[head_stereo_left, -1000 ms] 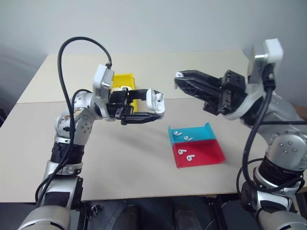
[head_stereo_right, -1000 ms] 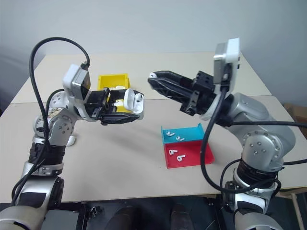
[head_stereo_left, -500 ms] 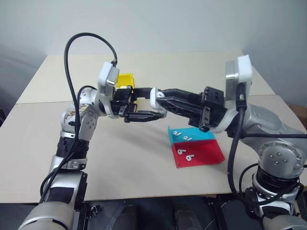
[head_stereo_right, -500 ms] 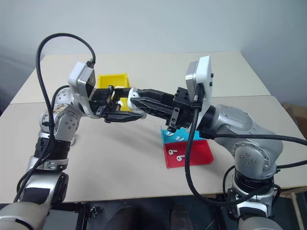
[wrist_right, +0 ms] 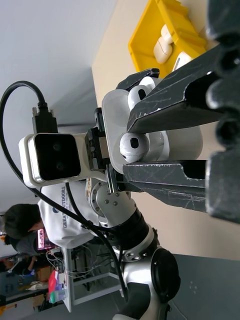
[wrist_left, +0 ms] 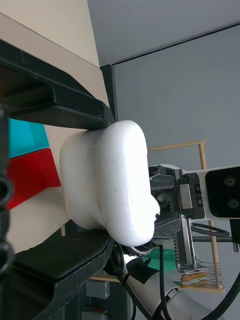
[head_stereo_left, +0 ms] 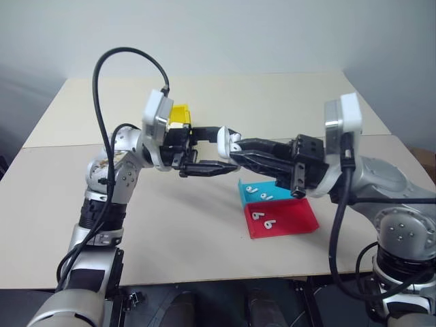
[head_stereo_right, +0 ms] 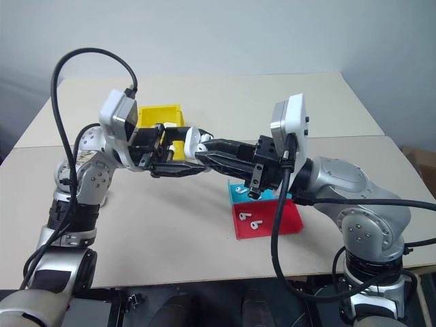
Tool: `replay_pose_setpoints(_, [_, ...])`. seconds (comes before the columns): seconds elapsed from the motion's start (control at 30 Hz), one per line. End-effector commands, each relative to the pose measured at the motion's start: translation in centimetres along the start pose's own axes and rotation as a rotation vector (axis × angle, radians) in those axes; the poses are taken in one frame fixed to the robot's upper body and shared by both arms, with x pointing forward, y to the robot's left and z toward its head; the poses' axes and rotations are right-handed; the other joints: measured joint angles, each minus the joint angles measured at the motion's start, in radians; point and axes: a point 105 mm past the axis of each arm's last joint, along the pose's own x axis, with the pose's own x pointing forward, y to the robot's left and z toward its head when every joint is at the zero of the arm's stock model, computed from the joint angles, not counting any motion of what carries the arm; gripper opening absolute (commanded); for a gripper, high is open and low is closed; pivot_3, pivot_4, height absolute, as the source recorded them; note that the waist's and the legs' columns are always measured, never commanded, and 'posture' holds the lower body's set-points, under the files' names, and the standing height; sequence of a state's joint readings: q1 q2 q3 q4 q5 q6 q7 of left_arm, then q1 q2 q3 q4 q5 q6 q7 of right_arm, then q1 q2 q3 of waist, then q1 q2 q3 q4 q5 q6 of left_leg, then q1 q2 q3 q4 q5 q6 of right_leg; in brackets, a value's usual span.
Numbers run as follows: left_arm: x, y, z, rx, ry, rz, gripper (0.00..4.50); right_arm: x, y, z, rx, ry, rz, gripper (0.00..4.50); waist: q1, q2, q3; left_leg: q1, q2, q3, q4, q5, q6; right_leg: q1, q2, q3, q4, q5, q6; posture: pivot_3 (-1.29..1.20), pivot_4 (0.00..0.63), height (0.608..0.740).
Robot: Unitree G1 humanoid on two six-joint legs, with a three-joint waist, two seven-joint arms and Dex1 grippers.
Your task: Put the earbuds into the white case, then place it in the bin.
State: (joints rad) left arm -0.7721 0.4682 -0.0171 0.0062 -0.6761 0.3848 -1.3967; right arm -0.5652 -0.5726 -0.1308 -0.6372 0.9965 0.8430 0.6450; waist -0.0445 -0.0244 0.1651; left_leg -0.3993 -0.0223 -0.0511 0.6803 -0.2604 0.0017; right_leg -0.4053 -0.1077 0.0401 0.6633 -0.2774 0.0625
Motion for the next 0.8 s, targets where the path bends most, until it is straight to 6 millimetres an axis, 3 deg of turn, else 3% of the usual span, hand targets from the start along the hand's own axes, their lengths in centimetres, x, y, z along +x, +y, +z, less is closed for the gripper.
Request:
replay_pose_setpoints(0.03, [0.5,-1.1,1.8,0.058,-0.044,-0.037,2.78,-0.8,-0.1,0.8,-0.031,-0.020,-0.031,0.62,0.002,0.000,0.000,0.000,0.000,0.000,0.000,0.000,0.000,0.000,0.000,0.000,0.000,0.000,0.000,0.00,0.150,0.740])
replay_pose_setpoints(0.43, [1.2,-1.6,1.9,0.042,-0.078,-0.013,2.78,-2.2,0.4,0.5,0.006,0.016,-0.026,0.62,0.004,0.000,0.000,0.000,0.000,0.000,0.000,0.000,0.000,0.001,0.000,0.000,-0.001,0.000,0.000,0.00,0.150,0.740])
replay_pose_setpoints(0.47, [1.1,-1.6,1.9,0.042,-0.077,-0.013,2.78,-2.3,0.4,0.4,0.007,0.020,-0.024,1.36,0.004,0.000,0.000,0.000,0.000,0.000,0.000,0.000,0.000,0.001,0.000,0.000,-0.001,0.000,0.000,0.00,0.150,0.740])
replay_pose_setpoints(0.57, [1.0,-1.6,1.9,0.042,-0.074,-0.013,2.78,-2.3,0.3,0.4,0.005,0.034,-0.030,2.20,0.005,0.000,0.000,0.001,0.000,0.000,0.000,0.000,0.000,0.001,0.000,0.000,-0.001,0.000,0.000,0.00,0.150,0.740])
replay_pose_setpoints(0.77, [0.9,-1.6,1.9,0.043,-0.073,-0.010,2.78,-2.4,-0.1,0.6,0.003,0.035,-0.044,4.35,0.005,0.000,0.000,0.000,0.000,0.000,0.000,0.000,0.000,0.001,0.000,0.000,-0.001,0.000,0.000,0.00,0.150,0.740])
replay_pose_setpoints(0.8, [0.9,-1.6,1.9,0.043,-0.072,-0.008,2.78,-2.6,-0.1,0.7,0.000,0.034,-0.042,4.44,0.006,0.000,0.000,0.000,0.000,0.000,0.000,0.000,0.000,0.001,0.000,0.000,-0.001,0.000,0.000,0.00,0.150,0.740])
